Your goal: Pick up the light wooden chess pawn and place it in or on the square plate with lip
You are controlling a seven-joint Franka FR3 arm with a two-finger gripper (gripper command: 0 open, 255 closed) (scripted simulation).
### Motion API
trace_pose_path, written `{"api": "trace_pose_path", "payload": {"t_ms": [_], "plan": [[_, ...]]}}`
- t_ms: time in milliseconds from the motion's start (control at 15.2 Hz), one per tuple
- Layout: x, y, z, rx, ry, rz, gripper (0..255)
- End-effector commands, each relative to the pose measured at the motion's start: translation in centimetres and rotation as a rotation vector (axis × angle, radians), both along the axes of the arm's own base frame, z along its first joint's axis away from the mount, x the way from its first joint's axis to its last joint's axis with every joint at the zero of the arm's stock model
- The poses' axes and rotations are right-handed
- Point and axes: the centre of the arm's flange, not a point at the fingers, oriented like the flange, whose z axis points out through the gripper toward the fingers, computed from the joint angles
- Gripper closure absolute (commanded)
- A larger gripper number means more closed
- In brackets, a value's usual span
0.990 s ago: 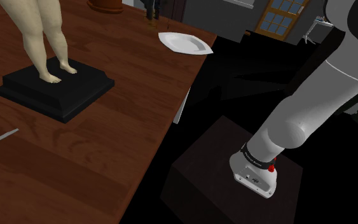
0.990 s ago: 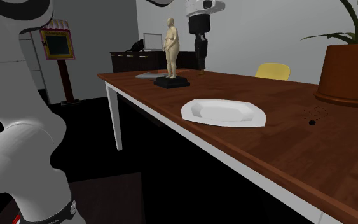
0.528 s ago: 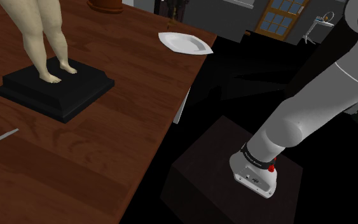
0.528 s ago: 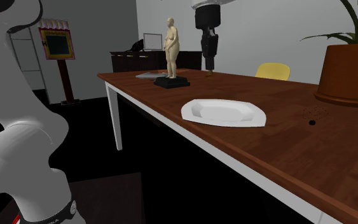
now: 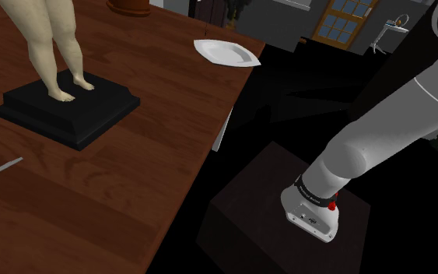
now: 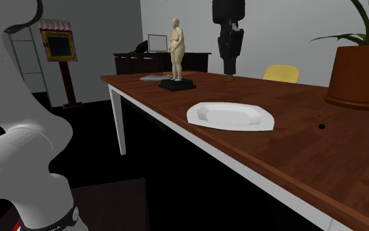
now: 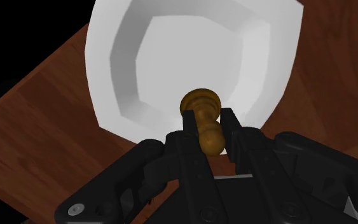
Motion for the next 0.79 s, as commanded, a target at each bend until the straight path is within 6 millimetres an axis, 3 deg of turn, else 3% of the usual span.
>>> {"api": "trace_pose_path", "payload": {"t_ms": [0, 726], "plan": [[-0.2, -0.5, -0.7, 0.0, 0.0, 0.001, 255], [-0.2, -0.5, -6.5, 0.0, 0.0, 0.001, 255]]}}
